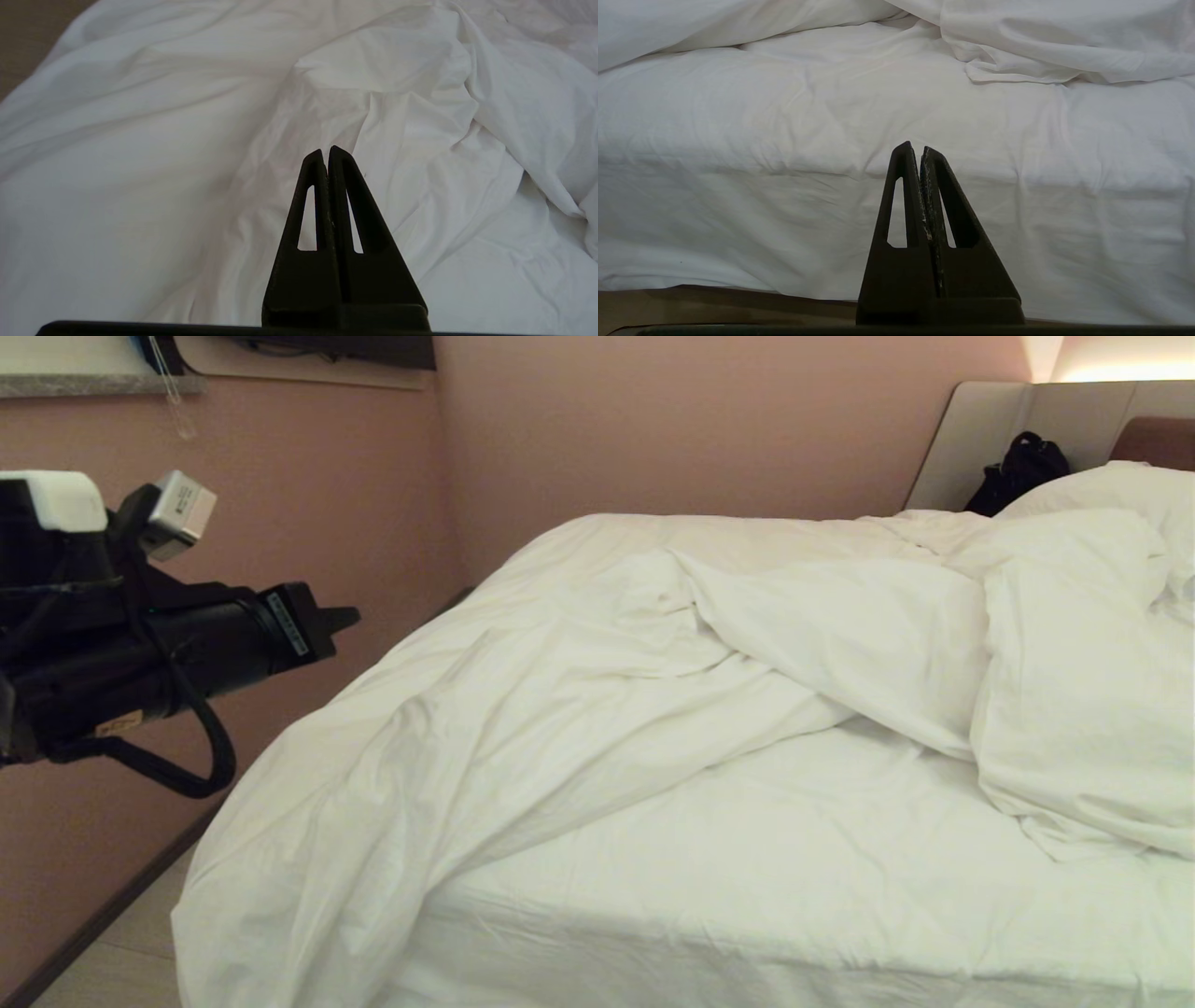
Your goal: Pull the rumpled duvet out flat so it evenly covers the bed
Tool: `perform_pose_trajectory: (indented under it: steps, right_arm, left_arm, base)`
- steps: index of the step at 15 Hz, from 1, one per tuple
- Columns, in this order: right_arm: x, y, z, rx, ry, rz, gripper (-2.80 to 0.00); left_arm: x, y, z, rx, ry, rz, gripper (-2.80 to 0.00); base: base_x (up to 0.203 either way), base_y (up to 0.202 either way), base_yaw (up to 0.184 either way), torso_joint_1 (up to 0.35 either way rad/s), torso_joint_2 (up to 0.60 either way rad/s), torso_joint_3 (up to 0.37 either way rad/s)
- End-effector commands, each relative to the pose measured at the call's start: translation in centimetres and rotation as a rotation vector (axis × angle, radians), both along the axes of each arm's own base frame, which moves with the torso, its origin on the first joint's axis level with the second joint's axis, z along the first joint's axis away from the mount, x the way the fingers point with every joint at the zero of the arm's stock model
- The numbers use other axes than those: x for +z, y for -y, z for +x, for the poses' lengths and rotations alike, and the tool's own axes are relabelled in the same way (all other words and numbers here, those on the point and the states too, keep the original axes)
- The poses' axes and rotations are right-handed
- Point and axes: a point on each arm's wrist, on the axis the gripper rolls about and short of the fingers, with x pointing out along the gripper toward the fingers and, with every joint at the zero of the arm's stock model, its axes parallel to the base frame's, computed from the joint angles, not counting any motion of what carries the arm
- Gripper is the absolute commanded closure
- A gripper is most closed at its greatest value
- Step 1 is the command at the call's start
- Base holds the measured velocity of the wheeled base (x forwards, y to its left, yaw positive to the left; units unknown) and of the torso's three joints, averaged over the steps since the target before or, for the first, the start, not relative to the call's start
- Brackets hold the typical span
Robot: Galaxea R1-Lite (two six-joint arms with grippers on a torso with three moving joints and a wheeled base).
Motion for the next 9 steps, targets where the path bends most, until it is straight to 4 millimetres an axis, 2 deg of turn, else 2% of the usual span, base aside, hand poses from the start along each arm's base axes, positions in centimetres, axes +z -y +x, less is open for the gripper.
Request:
perform_pose_trajectory:
  steps: [1, 4, 6, 7, 9]
  right_arm:
    - [0.0, 0.0, 0.0, 0.0, -0.001, 0.0, 0.0]
    - [0.0, 0.0, 0.0, 0.0, -0.001, 0.0, 0.0]
    - [0.0, 0.0, 0.0, 0.0, -0.001, 0.0, 0.0]
    - [0.0, 0.0, 0.0, 0.0, -0.001, 0.0, 0.0]
    - [0.0, 0.0, 0.0, 0.0, -0.001, 0.0, 0.0]
  left_arm:
    - [-1.1, 0.4, 2.3, -0.033, -0.042, 0.005, 0.0]
    - [-3.1, 1.0, 5.1, -0.074, -0.102, 0.026, 0.0]
    - [-3.9, 1.4, 5.7, -0.115, -0.114, 0.058, 0.0]
    - [-3.7, 1.6, 5.3, -0.132, -0.117, 0.062, -2.8]
    - [-3.8, 2.0, 4.6, -0.208, -0.151, 0.087, -2.8]
  base:
    - [0.0, 0.0, 0.0, 0.0, 0.0, 0.0]
    - [0.0, 0.0, 0.0, 0.0, 0.0, 0.0]
    - [0.0, 0.0, 0.0, 0.0, 0.0, 0.0]
    - [0.0, 0.0, 0.0, 0.0, 0.0, 0.0]
    - [0.0, 0.0, 0.0, 0.0, 0.0, 0.0]
